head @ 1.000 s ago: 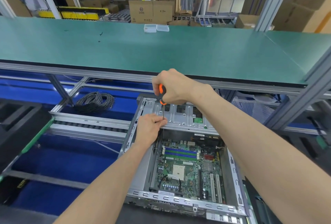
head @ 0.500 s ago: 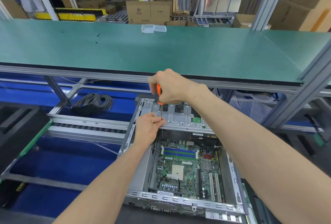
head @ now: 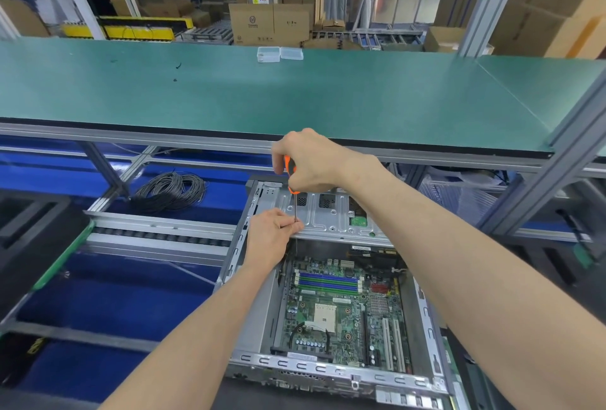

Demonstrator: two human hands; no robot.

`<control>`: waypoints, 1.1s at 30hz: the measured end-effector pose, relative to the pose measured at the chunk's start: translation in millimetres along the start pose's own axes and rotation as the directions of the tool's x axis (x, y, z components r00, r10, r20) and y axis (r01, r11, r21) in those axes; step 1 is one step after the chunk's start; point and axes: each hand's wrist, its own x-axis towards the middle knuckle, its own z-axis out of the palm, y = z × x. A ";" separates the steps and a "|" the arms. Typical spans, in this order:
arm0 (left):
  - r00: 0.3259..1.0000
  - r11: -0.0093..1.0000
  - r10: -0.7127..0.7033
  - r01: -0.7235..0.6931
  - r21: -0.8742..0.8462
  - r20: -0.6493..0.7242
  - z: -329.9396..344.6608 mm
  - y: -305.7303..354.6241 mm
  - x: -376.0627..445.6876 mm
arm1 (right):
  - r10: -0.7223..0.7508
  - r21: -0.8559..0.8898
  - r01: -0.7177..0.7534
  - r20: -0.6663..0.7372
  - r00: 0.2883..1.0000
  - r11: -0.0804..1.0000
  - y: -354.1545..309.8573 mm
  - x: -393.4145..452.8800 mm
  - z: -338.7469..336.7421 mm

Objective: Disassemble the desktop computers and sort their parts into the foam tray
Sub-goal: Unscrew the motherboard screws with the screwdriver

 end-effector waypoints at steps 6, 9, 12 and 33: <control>1.000 1.000 -0.004 0.004 0.007 0.004 1.9 -0.4 1.3 | 0.131 -0.162 -0.152 -0.132 0.983 0.975 -2.1 7.0 9.8; 1.000 1.000 0.005 -0.005 0.009 -0.002 1.2 -1.3 1.1 | 0.089 -0.110 -0.096 -0.072 0.993 0.989 -2.9 12.5 10.0; 1.000 1.000 0.001 -0.001 0.008 0.000 1.4 -1.8 1.1 | 0.043 -0.004 -0.044 -0.030 0.999 0.999 5.4 5.6 5.2; 0.998 0.999 0.032 -0.030 -0.034 0.053 2.9 -5.8 4.1 | 0.080 -0.039 -0.088 -0.183 0.980 0.995 6.0 2.2 15.0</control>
